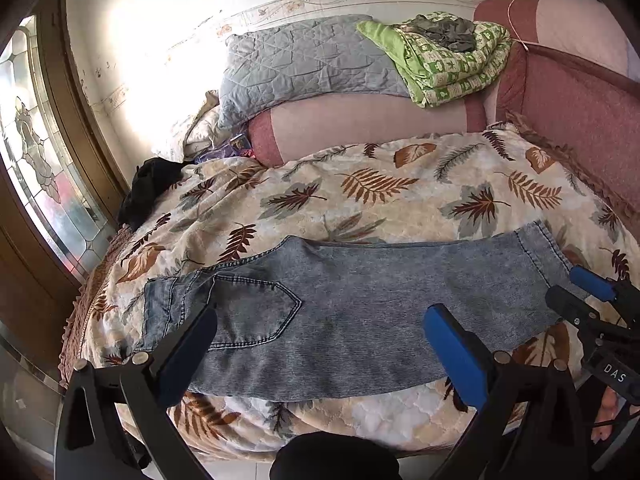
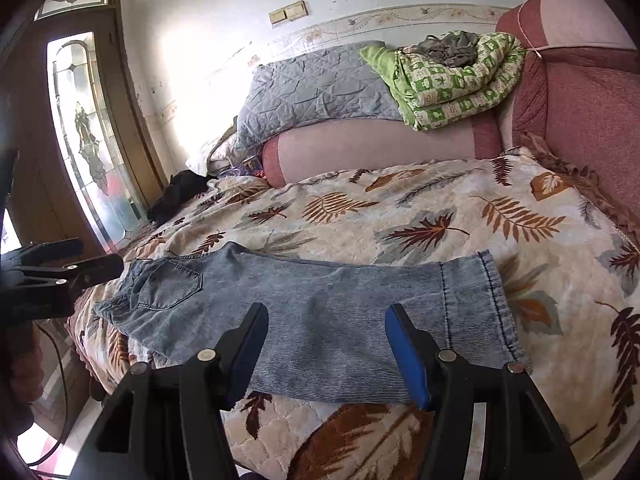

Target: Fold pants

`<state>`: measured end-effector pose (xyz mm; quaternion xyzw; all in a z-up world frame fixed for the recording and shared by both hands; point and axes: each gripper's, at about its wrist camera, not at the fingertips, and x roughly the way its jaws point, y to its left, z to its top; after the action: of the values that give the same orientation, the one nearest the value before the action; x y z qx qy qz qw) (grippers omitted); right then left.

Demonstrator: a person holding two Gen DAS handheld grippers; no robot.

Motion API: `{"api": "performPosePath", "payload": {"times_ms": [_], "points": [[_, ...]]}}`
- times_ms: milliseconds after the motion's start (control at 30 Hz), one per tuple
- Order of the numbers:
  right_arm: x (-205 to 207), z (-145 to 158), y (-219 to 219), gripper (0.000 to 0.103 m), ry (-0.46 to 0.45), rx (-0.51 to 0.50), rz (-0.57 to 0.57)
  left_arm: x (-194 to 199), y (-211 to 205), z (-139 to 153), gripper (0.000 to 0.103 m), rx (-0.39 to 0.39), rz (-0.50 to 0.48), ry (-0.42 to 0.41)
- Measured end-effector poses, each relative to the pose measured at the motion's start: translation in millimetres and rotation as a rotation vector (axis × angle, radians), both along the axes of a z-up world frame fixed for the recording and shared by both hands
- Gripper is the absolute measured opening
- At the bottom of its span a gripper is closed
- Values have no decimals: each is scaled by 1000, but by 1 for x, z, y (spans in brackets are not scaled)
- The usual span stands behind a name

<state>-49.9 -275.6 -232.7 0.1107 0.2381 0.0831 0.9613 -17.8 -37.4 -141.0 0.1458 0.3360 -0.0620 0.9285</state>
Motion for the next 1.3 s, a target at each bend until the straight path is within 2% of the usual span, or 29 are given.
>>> {"api": "performPosePath", "payload": {"times_ms": [167,867,1300], "points": [[4,-2,6,65,10,-14,11,3,0,-4,103,12,0,0],[17,-8,18,66,45,-32,51,27,42,-11,103,0,125,4],[24,-12,28,66,60,-47,74,32,58,-15,103,-11,162,11]]}}
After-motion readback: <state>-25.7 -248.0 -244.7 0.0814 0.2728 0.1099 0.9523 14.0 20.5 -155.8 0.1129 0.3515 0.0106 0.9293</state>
